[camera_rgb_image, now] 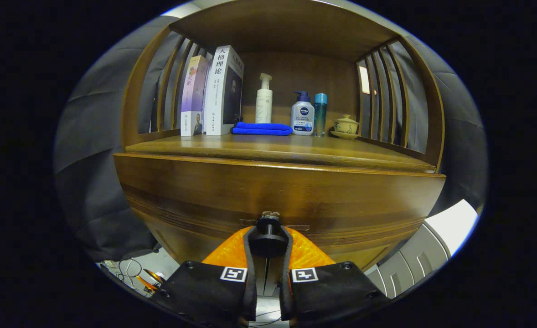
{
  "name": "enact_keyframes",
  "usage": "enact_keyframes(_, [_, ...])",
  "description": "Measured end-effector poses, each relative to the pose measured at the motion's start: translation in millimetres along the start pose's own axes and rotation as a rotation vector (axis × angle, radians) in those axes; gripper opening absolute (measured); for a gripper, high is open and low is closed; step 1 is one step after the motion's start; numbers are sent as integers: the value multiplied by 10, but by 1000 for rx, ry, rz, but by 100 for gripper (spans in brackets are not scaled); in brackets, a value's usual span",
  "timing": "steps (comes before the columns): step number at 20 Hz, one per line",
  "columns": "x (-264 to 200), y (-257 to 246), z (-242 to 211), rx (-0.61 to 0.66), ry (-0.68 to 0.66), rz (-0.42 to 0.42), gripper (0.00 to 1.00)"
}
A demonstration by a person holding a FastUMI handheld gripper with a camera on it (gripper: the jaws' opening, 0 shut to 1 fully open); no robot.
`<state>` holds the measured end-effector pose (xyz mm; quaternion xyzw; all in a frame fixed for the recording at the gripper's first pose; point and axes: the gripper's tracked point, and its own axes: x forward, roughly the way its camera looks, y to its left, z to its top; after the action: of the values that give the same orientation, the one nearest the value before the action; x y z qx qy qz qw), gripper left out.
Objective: Pull open the drawer, take out the items inside it, and place them on the countertop above the cabinet.
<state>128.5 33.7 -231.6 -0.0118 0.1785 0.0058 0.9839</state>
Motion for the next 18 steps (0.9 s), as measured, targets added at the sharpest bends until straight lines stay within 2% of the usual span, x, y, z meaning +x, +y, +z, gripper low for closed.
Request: enact_keyframes(18, [-880, 13, -288, -24, -7, 37, 22])
